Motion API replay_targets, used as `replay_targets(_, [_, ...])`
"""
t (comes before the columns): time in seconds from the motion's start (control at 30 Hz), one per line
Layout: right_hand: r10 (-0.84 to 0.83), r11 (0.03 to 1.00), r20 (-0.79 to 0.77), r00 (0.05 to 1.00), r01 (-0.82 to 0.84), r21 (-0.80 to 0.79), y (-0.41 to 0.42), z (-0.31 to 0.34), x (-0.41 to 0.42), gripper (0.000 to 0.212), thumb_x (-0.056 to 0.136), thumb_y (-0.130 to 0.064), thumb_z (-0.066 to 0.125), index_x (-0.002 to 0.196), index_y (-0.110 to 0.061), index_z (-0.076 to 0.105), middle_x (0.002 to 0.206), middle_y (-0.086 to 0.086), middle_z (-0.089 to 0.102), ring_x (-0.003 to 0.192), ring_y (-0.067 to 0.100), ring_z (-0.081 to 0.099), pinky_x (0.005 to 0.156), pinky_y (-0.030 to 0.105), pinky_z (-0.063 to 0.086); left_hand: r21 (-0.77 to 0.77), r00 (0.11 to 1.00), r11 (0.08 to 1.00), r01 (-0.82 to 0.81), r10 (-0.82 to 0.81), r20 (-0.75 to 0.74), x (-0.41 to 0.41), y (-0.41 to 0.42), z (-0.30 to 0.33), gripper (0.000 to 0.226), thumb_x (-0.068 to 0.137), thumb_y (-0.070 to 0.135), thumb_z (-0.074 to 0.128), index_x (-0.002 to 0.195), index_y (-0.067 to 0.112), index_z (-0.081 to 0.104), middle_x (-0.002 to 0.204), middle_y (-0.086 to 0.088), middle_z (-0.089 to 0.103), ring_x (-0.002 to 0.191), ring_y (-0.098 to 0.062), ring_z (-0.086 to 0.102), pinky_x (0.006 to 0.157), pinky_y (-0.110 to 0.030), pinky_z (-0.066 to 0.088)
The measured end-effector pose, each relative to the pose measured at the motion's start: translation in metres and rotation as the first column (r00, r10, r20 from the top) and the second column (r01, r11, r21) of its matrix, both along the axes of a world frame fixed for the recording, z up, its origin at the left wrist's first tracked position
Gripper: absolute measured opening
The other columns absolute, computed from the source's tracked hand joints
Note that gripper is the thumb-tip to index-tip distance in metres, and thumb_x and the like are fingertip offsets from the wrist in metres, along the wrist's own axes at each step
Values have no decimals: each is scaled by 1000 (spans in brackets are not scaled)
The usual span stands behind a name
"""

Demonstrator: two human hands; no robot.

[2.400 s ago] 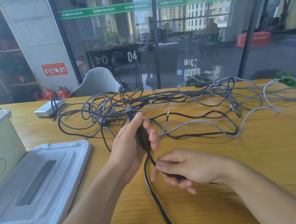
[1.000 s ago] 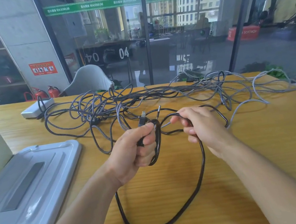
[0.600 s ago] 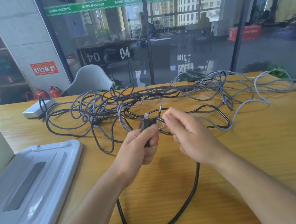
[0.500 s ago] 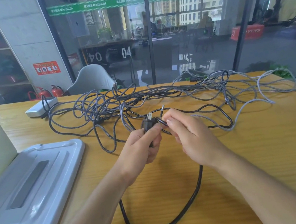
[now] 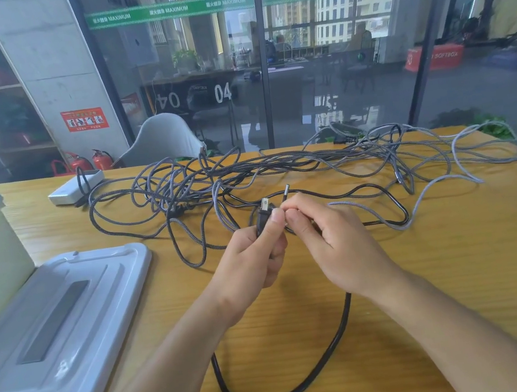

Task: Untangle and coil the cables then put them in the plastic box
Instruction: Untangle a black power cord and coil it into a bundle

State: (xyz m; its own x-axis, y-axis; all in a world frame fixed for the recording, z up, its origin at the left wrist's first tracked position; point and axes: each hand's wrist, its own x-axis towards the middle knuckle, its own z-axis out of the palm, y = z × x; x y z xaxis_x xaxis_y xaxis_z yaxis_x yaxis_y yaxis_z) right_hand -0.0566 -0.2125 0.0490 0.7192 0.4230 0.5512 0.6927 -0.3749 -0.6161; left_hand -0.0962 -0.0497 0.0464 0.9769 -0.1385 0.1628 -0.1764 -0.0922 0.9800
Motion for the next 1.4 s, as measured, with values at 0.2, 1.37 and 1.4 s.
replay_targets(0.2, [73,997,-29,997,-74,-30,0,2,-4,23,111,-18,41,103,-25,61,76,-10,64,65,17,52,60,27,37,-45,997,997,-59,57,-45,2,-2,-4,54,107,47,43,76,10,21,69,-9,17,59,-21,14,52,-29,13])
replay_targets(1.37, [664,724,-679,313,-494,481,15,-5,-22,55,112,-39,27,80,-9,60,67,10,63,83,34,68,102,59,45,-284,946,904,-319,323,-35,7,20,8,42,110,36,42,73,15,49,58,-9,43,54,-22,35,54,-33,29])
replay_targets(1.4, [652,714,-700,292,-549,435,16,-7,-23,59,113,-43,25,76,-10,58,64,8,61,81,32,68,103,62,44,-310,953,903,-297,300,-39,7,19,9,42,110,36,42,73,17,49,60,-11,49,55,-24,39,56,-34,31])
